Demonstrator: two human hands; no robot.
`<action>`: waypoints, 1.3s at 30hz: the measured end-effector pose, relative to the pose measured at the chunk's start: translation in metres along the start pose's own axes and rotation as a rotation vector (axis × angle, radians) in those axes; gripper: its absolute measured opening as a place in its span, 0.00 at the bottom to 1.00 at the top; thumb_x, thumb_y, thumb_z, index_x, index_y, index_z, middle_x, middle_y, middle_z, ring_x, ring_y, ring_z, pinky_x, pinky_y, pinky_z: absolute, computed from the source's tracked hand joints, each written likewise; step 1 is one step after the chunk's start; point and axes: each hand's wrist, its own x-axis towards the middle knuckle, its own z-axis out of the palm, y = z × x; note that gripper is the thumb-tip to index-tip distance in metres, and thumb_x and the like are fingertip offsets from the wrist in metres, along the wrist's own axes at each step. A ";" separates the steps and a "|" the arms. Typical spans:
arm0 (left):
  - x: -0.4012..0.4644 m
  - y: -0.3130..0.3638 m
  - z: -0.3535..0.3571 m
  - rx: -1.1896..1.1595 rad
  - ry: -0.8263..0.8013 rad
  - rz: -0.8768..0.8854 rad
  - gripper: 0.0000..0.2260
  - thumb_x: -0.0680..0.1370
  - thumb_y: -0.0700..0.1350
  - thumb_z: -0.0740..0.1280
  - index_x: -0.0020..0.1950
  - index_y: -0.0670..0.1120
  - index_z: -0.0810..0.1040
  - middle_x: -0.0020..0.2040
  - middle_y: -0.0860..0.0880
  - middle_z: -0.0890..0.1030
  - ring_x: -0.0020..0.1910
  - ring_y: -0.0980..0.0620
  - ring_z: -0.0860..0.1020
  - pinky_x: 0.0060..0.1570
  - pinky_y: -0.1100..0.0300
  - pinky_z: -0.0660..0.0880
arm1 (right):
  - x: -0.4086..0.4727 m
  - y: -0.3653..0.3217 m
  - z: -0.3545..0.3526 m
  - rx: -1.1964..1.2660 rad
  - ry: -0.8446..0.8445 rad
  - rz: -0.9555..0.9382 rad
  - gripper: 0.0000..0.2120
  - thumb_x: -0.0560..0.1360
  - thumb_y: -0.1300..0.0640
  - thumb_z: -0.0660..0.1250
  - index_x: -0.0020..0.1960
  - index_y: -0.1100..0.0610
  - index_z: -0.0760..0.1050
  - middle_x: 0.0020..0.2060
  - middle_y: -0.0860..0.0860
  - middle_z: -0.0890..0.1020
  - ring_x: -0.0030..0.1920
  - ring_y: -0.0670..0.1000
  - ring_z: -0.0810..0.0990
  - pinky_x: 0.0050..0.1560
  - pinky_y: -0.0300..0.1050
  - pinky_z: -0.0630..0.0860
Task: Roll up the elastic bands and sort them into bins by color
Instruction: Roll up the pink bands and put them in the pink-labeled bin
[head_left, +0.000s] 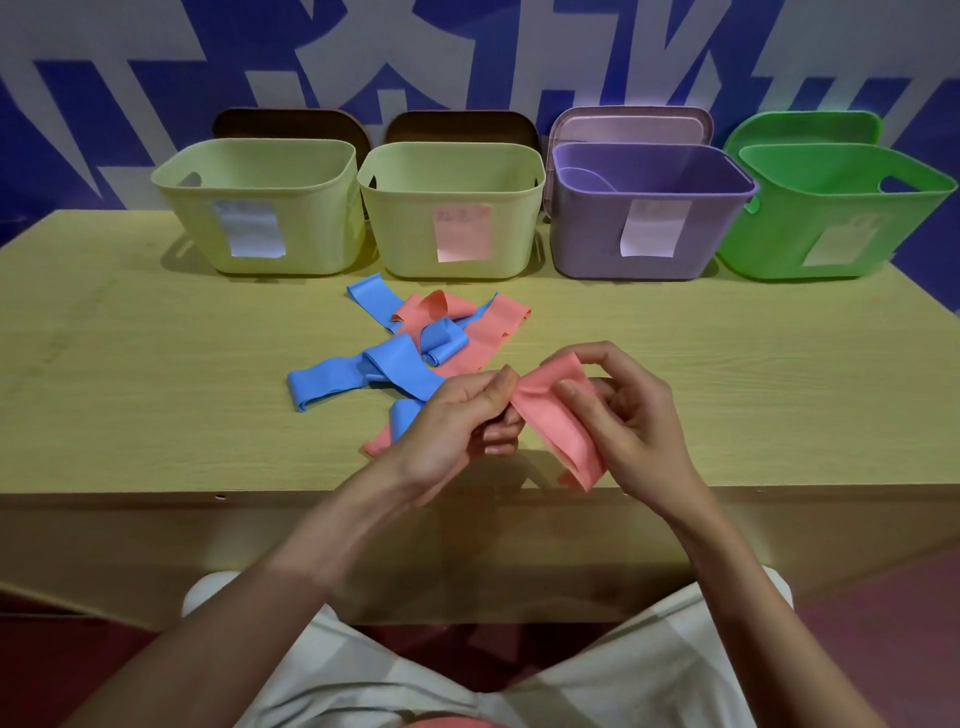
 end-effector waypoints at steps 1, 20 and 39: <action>0.000 0.000 0.000 0.025 0.006 -0.004 0.14 0.77 0.49 0.58 0.36 0.41 0.68 0.31 0.47 0.66 0.27 0.57 0.63 0.29 0.66 0.64 | 0.000 0.000 -0.001 0.002 0.005 0.007 0.05 0.78 0.60 0.65 0.52 0.60 0.76 0.25 0.58 0.72 0.24 0.51 0.65 0.25 0.38 0.60; 0.000 -0.012 0.001 0.312 0.100 0.122 0.17 0.81 0.50 0.57 0.37 0.41 0.65 0.28 0.55 0.63 0.28 0.57 0.62 0.30 0.67 0.64 | -0.001 0.005 -0.001 0.063 -0.005 0.041 0.06 0.76 0.59 0.67 0.52 0.56 0.73 0.27 0.51 0.78 0.27 0.43 0.72 0.28 0.35 0.64; -0.005 -0.016 0.000 0.729 0.109 0.258 0.17 0.80 0.50 0.57 0.37 0.40 0.69 0.30 0.46 0.68 0.31 0.54 0.67 0.35 0.57 0.65 | -0.002 0.015 -0.005 0.021 0.033 0.103 0.06 0.74 0.54 0.70 0.46 0.57 0.78 0.30 0.59 0.79 0.29 0.47 0.74 0.29 0.37 0.67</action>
